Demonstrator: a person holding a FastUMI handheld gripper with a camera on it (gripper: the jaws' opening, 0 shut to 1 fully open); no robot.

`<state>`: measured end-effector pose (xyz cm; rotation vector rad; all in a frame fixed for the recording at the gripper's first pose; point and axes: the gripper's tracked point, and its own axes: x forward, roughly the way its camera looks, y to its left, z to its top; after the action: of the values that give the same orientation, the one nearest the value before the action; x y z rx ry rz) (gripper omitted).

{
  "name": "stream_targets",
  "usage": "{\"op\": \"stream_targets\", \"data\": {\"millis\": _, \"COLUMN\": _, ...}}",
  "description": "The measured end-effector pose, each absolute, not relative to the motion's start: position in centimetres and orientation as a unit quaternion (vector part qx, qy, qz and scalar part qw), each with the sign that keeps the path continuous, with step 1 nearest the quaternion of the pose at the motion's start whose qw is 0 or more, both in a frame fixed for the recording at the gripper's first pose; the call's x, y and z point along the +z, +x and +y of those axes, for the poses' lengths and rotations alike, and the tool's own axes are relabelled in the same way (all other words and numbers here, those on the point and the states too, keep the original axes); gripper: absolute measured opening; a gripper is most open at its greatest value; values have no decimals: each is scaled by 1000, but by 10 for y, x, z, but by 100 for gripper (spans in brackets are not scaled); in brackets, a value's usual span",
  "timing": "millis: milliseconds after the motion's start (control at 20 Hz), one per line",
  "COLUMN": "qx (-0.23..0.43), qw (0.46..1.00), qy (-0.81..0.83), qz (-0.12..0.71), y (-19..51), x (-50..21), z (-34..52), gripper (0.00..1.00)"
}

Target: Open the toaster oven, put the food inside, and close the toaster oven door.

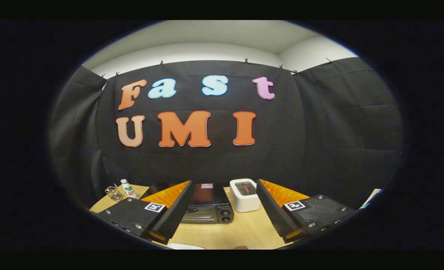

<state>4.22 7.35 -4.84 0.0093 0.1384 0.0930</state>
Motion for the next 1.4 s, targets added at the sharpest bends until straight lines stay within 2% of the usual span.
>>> {"op": "stream_targets", "data": {"millis": 650, "qx": 104, "qw": 977, "qy": -14, "qz": 187, "y": 119, "x": -164, "z": 189, "gripper": 99}}
{"op": "stream_targets", "data": {"millis": 1050, "qx": 90, "qw": 965, "qy": -31, "qz": 246, "y": 141, "x": -222, "z": 197, "gripper": 100}}
{"op": "stream_targets", "data": {"millis": 1400, "qx": 116, "qw": 957, "qy": -39, "qz": 263, "y": 138, "x": -240, "z": 216, "gripper": 99}}
